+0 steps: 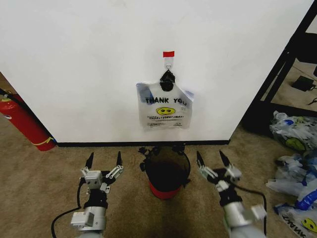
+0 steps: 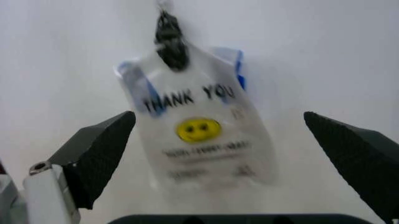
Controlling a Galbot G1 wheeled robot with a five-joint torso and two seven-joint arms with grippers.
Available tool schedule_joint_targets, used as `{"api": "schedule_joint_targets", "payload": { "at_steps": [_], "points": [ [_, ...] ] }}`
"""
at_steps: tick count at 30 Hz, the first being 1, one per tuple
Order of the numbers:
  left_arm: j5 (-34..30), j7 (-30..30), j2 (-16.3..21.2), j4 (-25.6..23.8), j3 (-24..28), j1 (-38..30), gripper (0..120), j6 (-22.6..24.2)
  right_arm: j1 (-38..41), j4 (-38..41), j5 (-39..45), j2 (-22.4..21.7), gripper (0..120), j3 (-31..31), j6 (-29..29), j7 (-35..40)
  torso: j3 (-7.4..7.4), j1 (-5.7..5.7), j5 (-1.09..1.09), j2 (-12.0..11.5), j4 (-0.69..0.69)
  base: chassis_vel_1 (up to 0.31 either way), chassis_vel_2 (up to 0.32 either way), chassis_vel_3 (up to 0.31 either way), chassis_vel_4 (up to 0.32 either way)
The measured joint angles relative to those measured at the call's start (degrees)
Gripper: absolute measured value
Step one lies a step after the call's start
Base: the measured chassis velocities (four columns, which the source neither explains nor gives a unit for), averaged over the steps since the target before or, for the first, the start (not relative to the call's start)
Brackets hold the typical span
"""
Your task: Pick up the garbage bag from the wall and place it over the trash bin.
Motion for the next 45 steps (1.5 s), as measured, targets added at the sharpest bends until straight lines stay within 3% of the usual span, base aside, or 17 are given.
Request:
{"api": "schedule_joint_targets", "payload": {
  "at_steps": [5,10,14,22,45],
  "points": [
    [0.38,0.03,-0.24,0.08,-0.24,0.97,100,-0.5,12.01,-6.79,9.71,-7.46,100,-4.83,-3.81,-3.12,0.0,0.0,0.0,0.0,-0.01,0.0,0.0,0.0,0.0],
    [0.86,0.02,-0.23,-1.07,-1.01,1.75,100,-0.41,21.5,-13.27,16.2,-9.24,100,-9.32,-5.17,-4.77,0.0,0.0,0.0,0.0,-0.01,0.0,0.0,0.0,0.0],
    [1.75,-0.23,-0.69,-1.47,-1.43,2.75,100,-0.39,31.26,-23.54,21.59,-5.54,100,-12.83,-6.08,-6.53,0.01,0.0,0.0,-0.01,-0.01,0.0,0.0,0.0,0.0],
    [4.48,-0.38,-2.66,-0.3,-0.11,3.74,100,-1.57,44.25,-35.18,27.08,0.37,100,-15.75,-6.13,-7.72,0.0,0.01,-0.01,0.0,0.0,0.0,0.0,0.0,0.0],
    [3.17,-0.64,-2.21,0.04,-1.13,2.96,100,-1.54,52.55,-44.18,29.24,6.2,100,-17.04,-6.41,-9.21,-0.01,0.0,-0.01,0.0,-0.02,0.0,0.0,0.0,0.0]
  ]
}}
